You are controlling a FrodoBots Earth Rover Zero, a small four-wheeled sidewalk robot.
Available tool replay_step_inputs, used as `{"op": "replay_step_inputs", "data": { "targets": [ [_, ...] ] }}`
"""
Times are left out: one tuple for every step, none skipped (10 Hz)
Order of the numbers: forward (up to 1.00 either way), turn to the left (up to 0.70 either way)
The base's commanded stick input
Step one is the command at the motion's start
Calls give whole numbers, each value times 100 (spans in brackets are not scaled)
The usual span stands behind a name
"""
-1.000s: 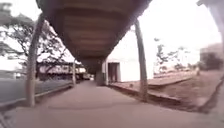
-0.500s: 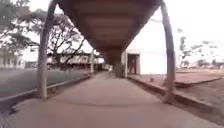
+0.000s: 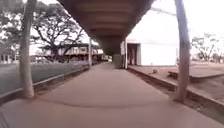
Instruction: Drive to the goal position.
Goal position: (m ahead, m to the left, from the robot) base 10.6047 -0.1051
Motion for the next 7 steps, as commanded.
{"op": "replay_step_inputs", "data": {
  "targets": [
    [85,0],
    [85,0],
    [85,0],
    [85,0],
    [85,0],
    [85,0],
    [85,0]
  ]
}}
